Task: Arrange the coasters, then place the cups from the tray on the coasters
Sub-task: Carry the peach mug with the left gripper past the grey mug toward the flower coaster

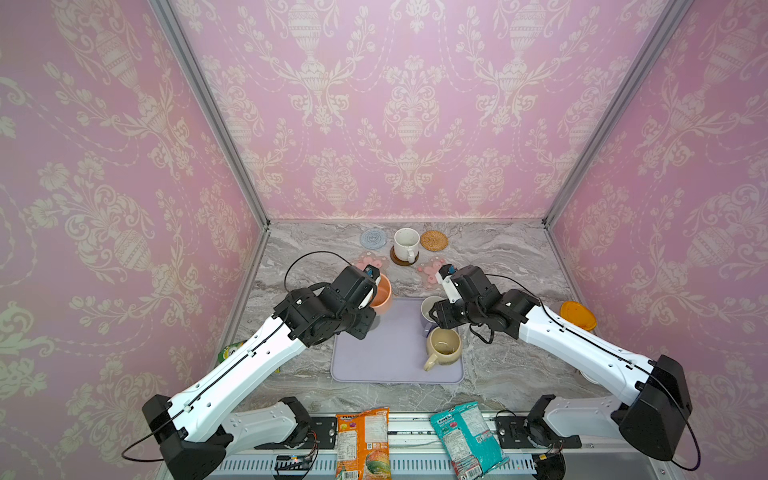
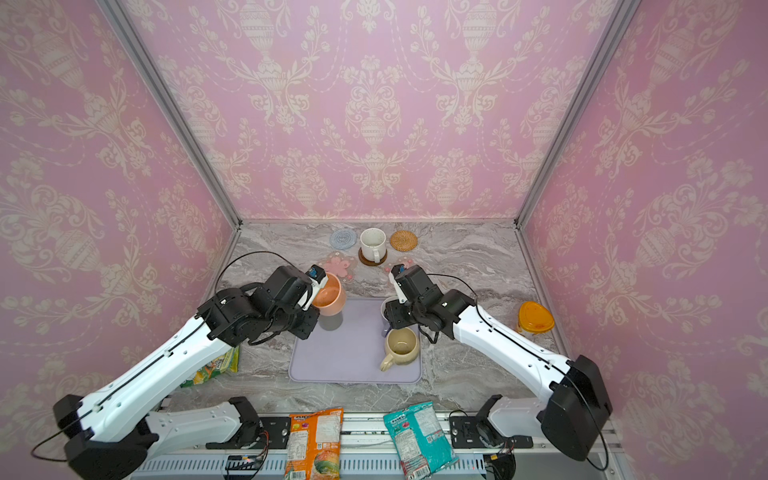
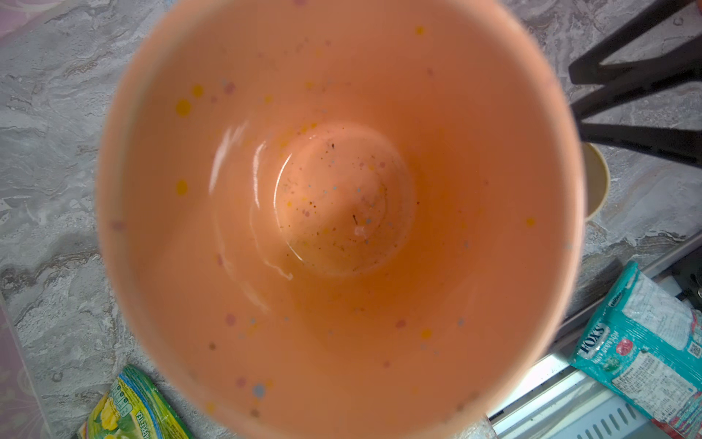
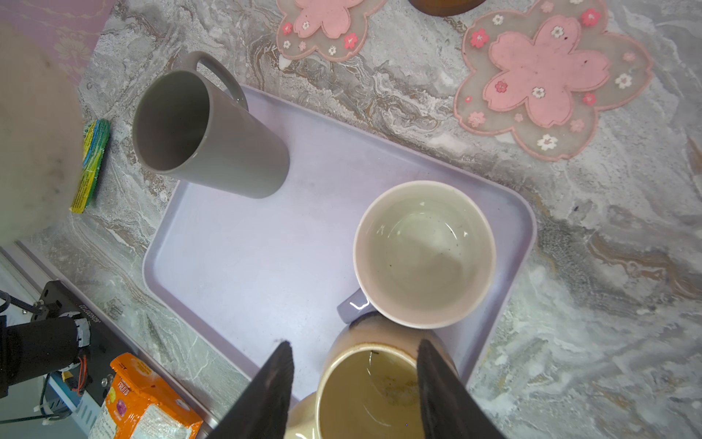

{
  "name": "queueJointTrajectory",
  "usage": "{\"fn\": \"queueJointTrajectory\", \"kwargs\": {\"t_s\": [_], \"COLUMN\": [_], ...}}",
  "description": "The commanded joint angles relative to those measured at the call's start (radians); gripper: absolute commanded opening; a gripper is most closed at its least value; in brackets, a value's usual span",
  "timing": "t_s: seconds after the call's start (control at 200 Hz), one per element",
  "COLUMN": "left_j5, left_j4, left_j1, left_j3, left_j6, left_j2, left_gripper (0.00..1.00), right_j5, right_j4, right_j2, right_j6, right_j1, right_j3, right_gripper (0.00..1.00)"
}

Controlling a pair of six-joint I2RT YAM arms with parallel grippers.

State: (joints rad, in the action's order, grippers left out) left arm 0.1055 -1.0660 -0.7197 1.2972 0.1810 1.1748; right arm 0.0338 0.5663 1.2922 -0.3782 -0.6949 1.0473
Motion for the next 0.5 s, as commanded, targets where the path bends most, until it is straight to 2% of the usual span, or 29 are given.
{"fn": "queueJointTrajectory", "kwargs": {"t_s": [0.0, 0.34, 0.495], "left_j5": [-0.081, -0.247, -0.284], "left_j4": [0.047, 0.038, 0.016], "left_j1": [0.063, 0.267, 0.321], "left_j3": [0.093, 0.32, 0.431], "left_j6": [-0.118, -0.253, -0.341], "left_j2": [0.043, 0.262, 0.364], "left_gripper": [0.0, 0.0, 0.0], "right_j5": [-0.045, -0.087, -0.091], "right_j4": [0.031, 0.068, 0.072], "right_j2": [-0.058, -0.081, -0.074], "right_j6": [0.002, 0.039, 0.05], "right_j1": [0.007, 0.01, 0.014], "right_j3": [-0.007, 0.026, 0.044], "right_gripper": [0.55, 0.56, 0.56]}}
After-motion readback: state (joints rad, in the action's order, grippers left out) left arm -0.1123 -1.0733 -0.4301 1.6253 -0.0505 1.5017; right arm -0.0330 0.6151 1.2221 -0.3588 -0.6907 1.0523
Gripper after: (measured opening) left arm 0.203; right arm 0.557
